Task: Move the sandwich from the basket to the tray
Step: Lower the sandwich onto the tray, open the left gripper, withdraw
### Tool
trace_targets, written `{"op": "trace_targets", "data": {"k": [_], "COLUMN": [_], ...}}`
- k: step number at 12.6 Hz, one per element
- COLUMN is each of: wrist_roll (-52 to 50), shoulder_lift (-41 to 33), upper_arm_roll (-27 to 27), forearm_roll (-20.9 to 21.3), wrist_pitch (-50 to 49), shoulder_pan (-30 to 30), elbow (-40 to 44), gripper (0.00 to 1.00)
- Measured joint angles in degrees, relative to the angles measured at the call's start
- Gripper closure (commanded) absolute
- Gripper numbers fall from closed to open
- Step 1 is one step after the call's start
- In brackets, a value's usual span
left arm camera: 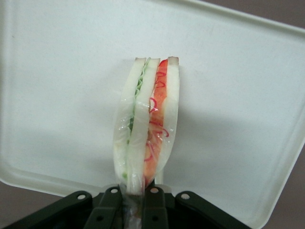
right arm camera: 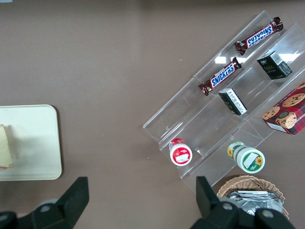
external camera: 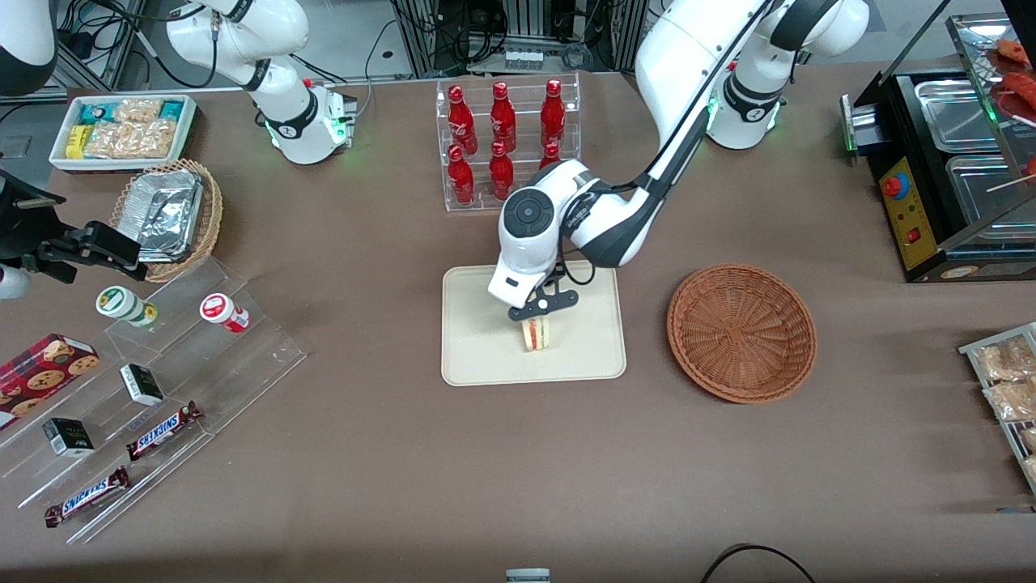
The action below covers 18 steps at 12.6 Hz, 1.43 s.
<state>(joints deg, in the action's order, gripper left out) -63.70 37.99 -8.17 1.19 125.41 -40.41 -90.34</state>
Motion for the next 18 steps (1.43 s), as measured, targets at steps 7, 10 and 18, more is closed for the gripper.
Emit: {"op": "trace_targets", "data": {"k": [7, 10, 18], "wrist_roll": [-2.37, -2.32, 12.36], "shoulder_lift": [1.08, -1.27, -10.69], "upper_arm_roll": [0.32, 0.73, 1.14], "forearm_roll": [2.98, 5.43, 4.95], "wrist_pitch": [-1.32, -8.48, -25.04], "shoulder_pan": [-0.16, 0.00, 9.71], "elbow": [3.07, 6.24, 5.89], "gripper": [0.00, 0.00, 0.00]}}
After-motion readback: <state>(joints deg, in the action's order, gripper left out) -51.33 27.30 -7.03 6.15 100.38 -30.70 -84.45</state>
